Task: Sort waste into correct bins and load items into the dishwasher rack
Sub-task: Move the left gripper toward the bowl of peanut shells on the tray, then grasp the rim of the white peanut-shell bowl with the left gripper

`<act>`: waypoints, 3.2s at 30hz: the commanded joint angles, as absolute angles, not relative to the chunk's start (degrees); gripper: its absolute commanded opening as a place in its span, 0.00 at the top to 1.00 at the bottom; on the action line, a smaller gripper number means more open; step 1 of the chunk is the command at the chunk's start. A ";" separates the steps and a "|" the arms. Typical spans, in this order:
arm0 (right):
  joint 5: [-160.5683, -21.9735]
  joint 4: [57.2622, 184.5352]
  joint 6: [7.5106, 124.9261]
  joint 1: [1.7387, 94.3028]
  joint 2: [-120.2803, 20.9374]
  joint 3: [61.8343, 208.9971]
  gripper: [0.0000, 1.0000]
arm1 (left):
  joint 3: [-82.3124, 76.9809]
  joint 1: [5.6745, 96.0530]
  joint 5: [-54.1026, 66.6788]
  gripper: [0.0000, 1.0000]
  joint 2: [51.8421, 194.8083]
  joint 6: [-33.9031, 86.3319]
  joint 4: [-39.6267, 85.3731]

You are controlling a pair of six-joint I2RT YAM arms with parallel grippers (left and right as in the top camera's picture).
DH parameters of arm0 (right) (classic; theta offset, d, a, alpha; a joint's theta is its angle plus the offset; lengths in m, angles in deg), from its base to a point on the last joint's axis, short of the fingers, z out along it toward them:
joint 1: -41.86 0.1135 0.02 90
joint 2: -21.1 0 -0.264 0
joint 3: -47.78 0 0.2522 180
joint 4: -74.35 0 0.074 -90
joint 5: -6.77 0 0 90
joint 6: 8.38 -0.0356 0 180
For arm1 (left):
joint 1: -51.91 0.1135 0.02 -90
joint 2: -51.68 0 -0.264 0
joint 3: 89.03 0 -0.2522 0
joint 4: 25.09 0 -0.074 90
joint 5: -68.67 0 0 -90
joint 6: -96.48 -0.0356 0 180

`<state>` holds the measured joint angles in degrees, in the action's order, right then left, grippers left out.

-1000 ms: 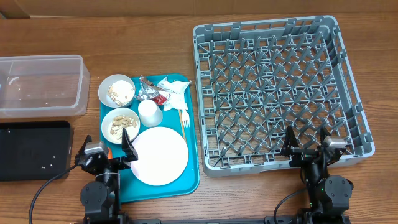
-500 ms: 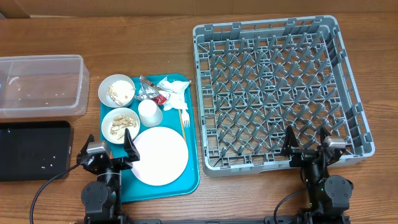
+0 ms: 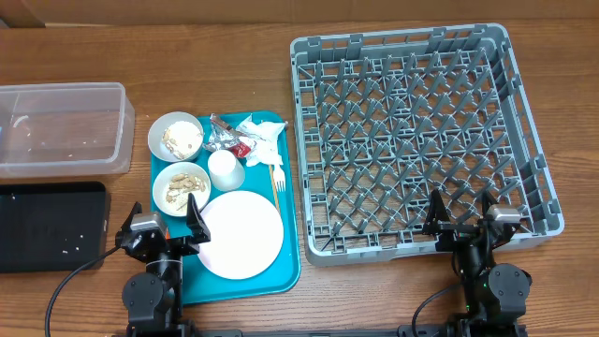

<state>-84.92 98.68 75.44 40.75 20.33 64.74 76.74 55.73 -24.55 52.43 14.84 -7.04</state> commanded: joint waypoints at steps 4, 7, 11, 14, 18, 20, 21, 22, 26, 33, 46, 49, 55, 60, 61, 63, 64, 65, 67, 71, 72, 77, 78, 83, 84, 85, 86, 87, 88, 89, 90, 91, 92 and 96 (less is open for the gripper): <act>-84.94 98.44 75.66 40.56 20.94 64.48 0.00 | 76.92 55.53 -24.33 0.00 52.00 13.72 -7.15; -84.94 98.44 75.66 40.56 20.94 64.48 0.00 | 76.92 55.53 -24.33 0.00 52.00 13.75 -7.15; -84.94 98.44 75.66 40.56 20.94 64.48 0.00 | 76.92 55.53 -24.33 0.00 52.00 13.72 -7.15; -84.94 98.42 75.66 40.56 20.94 64.48 0.00 | 76.92 55.53 -24.33 0.00 52.00 13.75 -7.15; -84.94 98.44 75.66 40.56 20.94 64.48 0.00 | 76.92 55.53 -24.22 0.00 52.00 13.94 -7.54; -84.94 98.44 75.66 40.56 20.94 64.48 0.00 | 76.92 55.46 -19.15 0.00 52.00 19.56 -6.80; -84.94 98.44 75.66 40.56 20.94 64.48 0.00 | 76.87 55.44 -15.72 0.00 52.04 23.65 -7.21; -84.94 98.44 75.66 40.56 20.94 64.48 0.00 | 76.87 55.36 -12.31 0.00 52.04 27.97 -7.65; -84.94 98.42 75.66 40.56 20.94 64.48 0.00 | 76.87 55.20 -6.45 0.00 52.04 37.02 -8.24; -84.94 98.44 75.66 40.56 20.94 64.48 0.00 | 76.87 55.20 0.39 0.00 52.04 39.32 -8.68; -84.94 98.44 75.66 40.56 20.94 64.48 0.00 | 61.22 55.22 11.38 0.00 52.08 26.18 -5.27; -84.94 98.44 75.66 40.56 20.94 64.48 0.00 | 51.74 55.22 8.26 0.00 53.33 21.37 5.99; -84.94 98.44 75.66 40.56 20.94 64.48 0.00 | 33.07 55.22 2.03 0.00 60.45 18.40 27.23; -84.94 98.42 75.66 40.56 20.94 64.48 0.00 | 21.95 55.25 0.89 0.00 70.16 18.42 39.32; -84.94 98.44 75.66 40.56 20.94 64.48 0.00 | 20.33 55.25 1.65 0.00 72.15 18.44 41.00; -84.94 98.44 75.66 40.56 20.94 64.48 0.00 | 18.91 55.25 4.32 0.00 74.92 18.68 42.21; -84.94 98.44 75.66 40.56 20.94 64.48 0.00 | 18.86 55.25 6.27 0.00 75.84 18.60 42.62; -84.94 98.44 75.66 40.56 20.94 64.48 0.00 | 18.93 55.25 6.90 0.00 76.58 18.25 43.15; -84.94 98.42 75.66 40.56 20.94 64.48 0.00 | 18.91 55.25 6.27 0.00 78.97 16.65 43.06; -84.94 98.44 75.66 40.56 20.94 64.48 0.00 | 18.23 55.25 -6.26 0.00 84.30 17.55 45.81; -84.94 98.44 75.66 40.56 20.94 64.48 0.00 | 17.70 55.25 -8.18 0.00 86.62 17.64 47.23; -84.94 98.42 75.66 40.56 20.94 64.48 0.00 | 13.81 55.22 -11.81 0.00 101.72 16.76 55.71; -84.94 98.44 75.66 40.56 20.94 64.48 0.00 | 12.72 55.22 -12.95 0.00 105.30 17.07 57.40; -84.94 98.44 75.66 40.56 20.94 64.48 0.00 | 7.80 55.27 -15.00 0.00 121.35 18.90 59.93; -84.94 98.44 75.66 40.56 20.94 64.48 0.00 | 7.83 55.27 -15.13 0.00 124.23 18.90 59.76; -84.94 98.44 75.66 40.56 20.94 64.48 0.00 | 7.83 55.27 -15.07 0.00 126.33 18.90 60.65; -84.94 98.44 75.66 40.56 20.94 64.48 0.00 | 7.83 55.27 -15.04 0.00 128.58 18.40 61.11; -84.94 98.44 75.66 40.56 20.94 64.48 0.00 | 7.83 55.20 -14.69 0.00 130.59 17.40 61.29; -84.94 98.44 75.66 40.56 20.94 64.48 0.00 | 7.83 55.14 -14.17 0.00 131.95 17.02 61.22; -84.94 98.44 75.66 40.56 20.94 64.48 0.00 | 7.83 55.11 -14.06 0.00 132.95 16.89 61.02; -84.94 98.44 75.66 40.56 20.94 64.48 0.00 | 7.83 55.09 -14.34 0.00 134.77 16.87 60.48; -84.94 98.44 75.66 40.56 20.94 64.48 0.00 | 7.83 54.98 -14.39 0.00 135.49 16.74 60.00; -84.94 98.44 75.66 40.56 20.94 64.48 0.00 | 7.83 54.83 -14.56 0.00 136.23 16.67 59.21; -84.94 98.44 75.66 40.56 20.94 64.48 0.00 | 7.85 53.63 -17.49 0.00 138.42 15.25 56.33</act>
